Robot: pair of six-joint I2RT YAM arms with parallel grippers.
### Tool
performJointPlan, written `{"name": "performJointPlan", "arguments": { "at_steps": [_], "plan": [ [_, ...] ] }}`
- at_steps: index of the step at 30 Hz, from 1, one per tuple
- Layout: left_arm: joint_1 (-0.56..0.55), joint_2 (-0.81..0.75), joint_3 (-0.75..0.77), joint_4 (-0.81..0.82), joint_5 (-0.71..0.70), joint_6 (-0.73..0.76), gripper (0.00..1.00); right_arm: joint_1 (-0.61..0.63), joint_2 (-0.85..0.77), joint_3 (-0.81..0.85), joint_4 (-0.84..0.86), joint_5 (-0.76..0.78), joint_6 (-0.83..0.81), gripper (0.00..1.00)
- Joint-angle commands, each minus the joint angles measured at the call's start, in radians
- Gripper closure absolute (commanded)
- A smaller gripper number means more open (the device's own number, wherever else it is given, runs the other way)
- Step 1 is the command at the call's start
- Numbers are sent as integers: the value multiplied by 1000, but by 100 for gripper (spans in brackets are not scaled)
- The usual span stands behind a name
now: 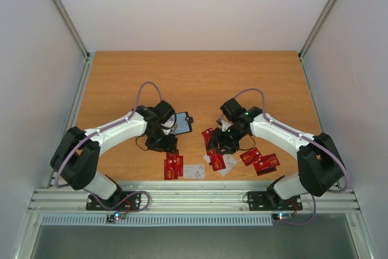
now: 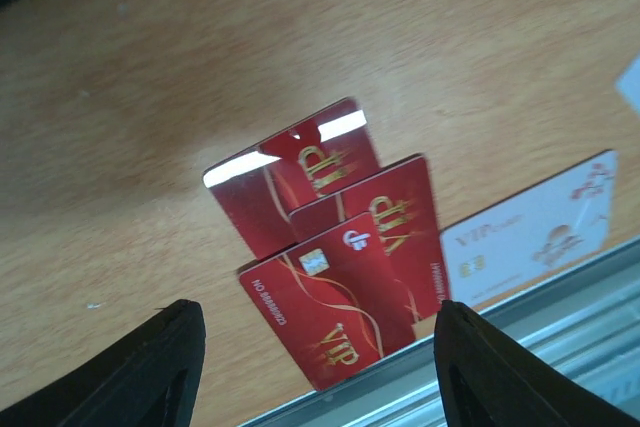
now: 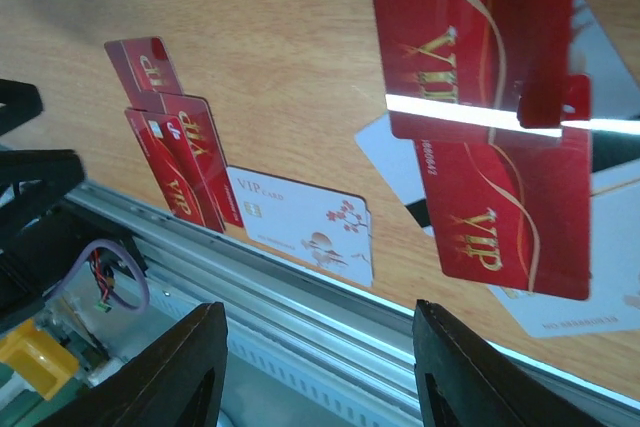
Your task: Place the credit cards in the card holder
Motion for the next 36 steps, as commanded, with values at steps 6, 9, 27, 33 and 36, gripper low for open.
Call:
{"name": "performJointPlan", "arguments": {
  "at_steps": [6, 9, 27, 33, 36],
  "plan": [
    [0, 67, -59, 124, 21, -45, 36, 36, 43, 76, 4, 10, -7, 48],
    [-1, 85, -54, 125, 39, -40, 36, 36, 47, 82, -6, 16, -15, 48],
    [-12, 119, -102, 112, 111, -8, 37, 36, 48, 82, -13, 34, -14, 48],
    [-24, 114, -109, 97, 123, 4, 37, 36, 44, 76, -7, 41, -4, 48],
    [-30, 114, -106, 84, 122, -1, 37, 35, 44, 73, -3, 42, -1, 48]
  ]
}}
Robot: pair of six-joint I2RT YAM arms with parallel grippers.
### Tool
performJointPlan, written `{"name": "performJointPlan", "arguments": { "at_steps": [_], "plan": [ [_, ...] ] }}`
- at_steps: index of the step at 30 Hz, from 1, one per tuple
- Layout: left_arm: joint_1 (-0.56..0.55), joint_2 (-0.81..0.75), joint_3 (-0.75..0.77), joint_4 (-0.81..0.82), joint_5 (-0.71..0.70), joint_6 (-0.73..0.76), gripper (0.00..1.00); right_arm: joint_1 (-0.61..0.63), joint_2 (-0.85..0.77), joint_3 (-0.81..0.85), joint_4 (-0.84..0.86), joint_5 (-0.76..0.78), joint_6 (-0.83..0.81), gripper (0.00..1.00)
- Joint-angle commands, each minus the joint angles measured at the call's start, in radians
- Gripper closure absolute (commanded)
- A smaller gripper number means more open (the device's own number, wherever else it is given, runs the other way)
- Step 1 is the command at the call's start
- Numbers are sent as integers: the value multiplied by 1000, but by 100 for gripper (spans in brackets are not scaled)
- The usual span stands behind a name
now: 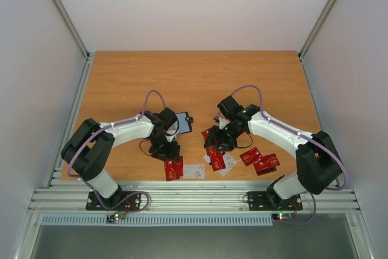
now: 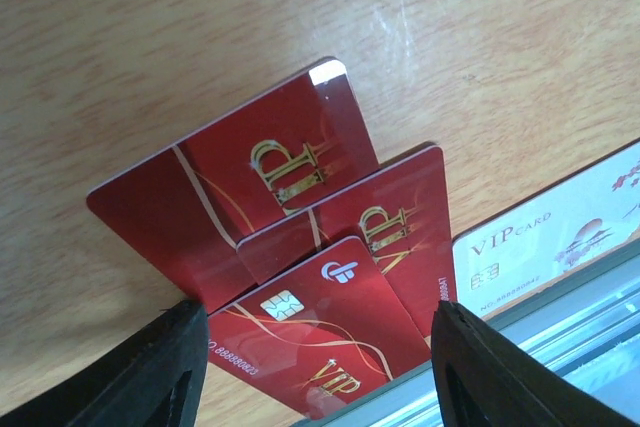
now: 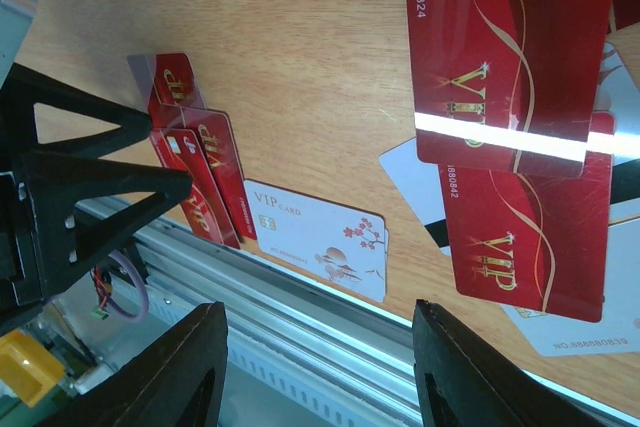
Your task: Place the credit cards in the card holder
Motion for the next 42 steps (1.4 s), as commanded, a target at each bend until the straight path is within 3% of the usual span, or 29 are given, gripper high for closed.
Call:
{"name": "performJointPlan", "arguments": {
  "at_steps": [1, 19, 25, 33, 42],
  "plan": [
    [-16, -6, -19, -21, 10, 11, 37, 5, 0, 7, 0, 18, 10, 48],
    [-30, -75, -17, -14, -14, -68, 37, 5, -51, -56, 65, -47, 3, 48],
    [-31, -158, 37, -59, -46, -132, 37, 12, -86, -128, 196, -145, 85, 48],
    [-31, -232, 51, -96, -55, -222, 49, 183, -85, -158, 327, -164, 237, 48],
    [-31, -175, -15, -51, -168, -191, 48, 292, -66, -332, 566, -67, 412, 48]
  ]
}}
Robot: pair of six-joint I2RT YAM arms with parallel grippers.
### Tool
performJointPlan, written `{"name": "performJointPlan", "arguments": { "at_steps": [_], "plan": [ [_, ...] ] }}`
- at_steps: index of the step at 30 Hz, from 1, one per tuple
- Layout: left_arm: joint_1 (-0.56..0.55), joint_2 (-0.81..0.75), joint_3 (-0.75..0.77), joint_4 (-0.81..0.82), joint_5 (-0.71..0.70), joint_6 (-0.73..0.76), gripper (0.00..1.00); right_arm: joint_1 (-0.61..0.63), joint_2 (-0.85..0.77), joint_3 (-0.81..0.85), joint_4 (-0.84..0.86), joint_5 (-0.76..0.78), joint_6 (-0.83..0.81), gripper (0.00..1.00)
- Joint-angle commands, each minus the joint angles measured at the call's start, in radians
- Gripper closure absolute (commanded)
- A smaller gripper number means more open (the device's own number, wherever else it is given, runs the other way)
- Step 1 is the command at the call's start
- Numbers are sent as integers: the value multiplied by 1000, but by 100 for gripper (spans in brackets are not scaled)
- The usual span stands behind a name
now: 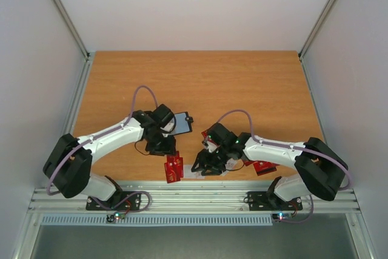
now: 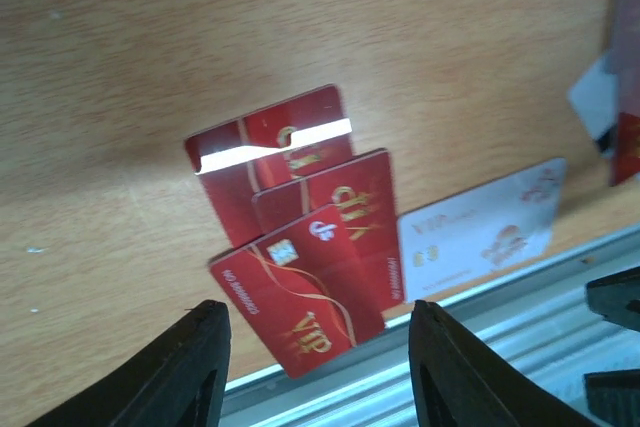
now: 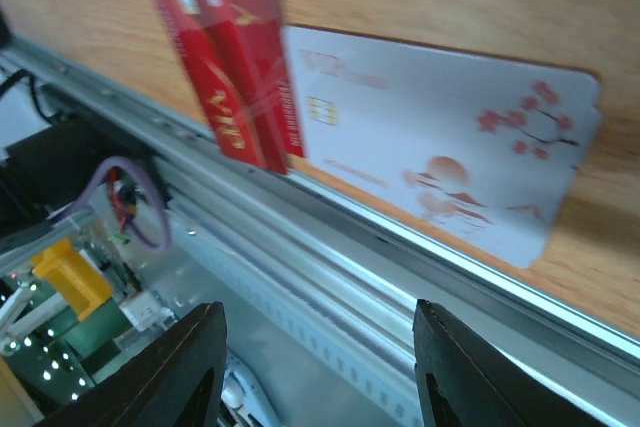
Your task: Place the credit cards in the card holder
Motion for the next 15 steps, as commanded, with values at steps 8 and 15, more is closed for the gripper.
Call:
{"name": "performJointPlan", "arguments": {
  "at_steps": [8, 15],
  "plan": [
    [-4, 82, -143, 199, -63, 18, 43, 84, 14, -85, 171, 168, 169, 48],
    [-5, 125, -156, 248, -33, 61, 41, 121, 32, -84, 173, 221, 201, 48]
  ]
}}
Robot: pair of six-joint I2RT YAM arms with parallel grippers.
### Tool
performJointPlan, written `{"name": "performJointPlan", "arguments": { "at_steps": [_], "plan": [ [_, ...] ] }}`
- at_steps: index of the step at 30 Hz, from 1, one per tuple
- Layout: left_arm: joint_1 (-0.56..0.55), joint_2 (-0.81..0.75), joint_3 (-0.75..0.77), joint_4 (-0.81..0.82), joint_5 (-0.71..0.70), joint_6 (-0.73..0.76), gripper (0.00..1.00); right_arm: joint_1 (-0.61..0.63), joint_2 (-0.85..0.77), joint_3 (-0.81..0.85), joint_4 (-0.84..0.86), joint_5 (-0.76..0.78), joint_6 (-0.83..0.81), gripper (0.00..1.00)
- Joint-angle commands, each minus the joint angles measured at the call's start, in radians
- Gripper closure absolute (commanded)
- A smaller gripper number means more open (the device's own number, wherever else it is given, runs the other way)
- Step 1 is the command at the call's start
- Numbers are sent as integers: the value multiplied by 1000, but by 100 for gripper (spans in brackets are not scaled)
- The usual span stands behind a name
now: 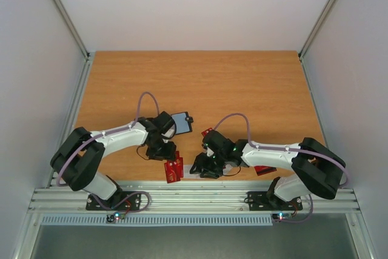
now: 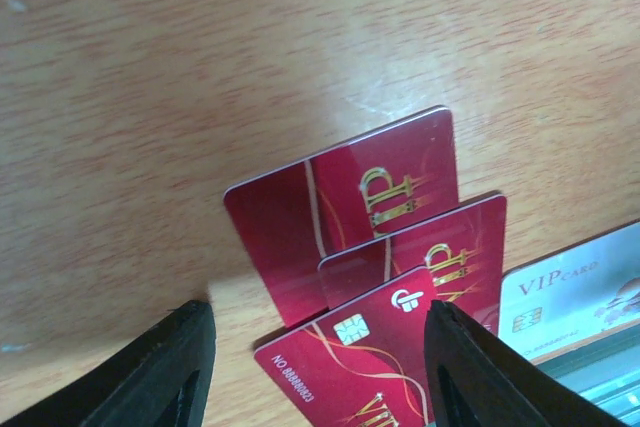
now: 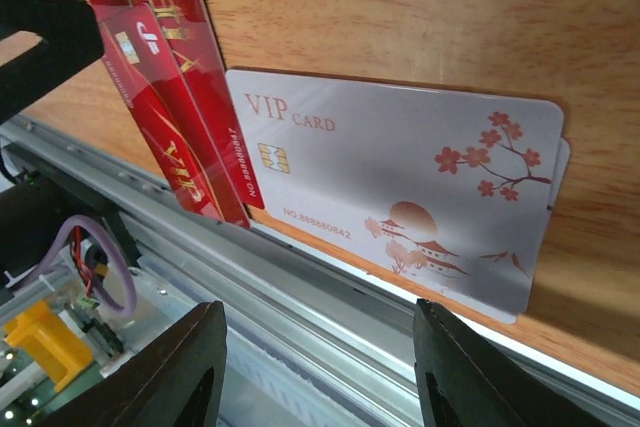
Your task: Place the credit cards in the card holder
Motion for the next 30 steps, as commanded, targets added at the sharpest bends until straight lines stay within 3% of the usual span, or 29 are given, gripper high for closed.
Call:
{"name": "performJointPlan", "arguments": {
  "at_steps": [1, 12, 22, 30],
  "plan": [
    [-4, 40, -24, 86, 18, 45, 41, 29, 20, 7, 22, 64, 40, 48],
    [-9, -9, -91, 96, 109, 24, 41, 49, 65, 26, 50, 82, 58, 48],
    [-33, -17, -90, 59, 100, -7, 41, 102, 124, 61, 95, 75, 80, 47],
    [-39, -74, -73, 22, 41, -26, 36, 127, 63, 71, -28, 134, 63, 47]
  ]
}}
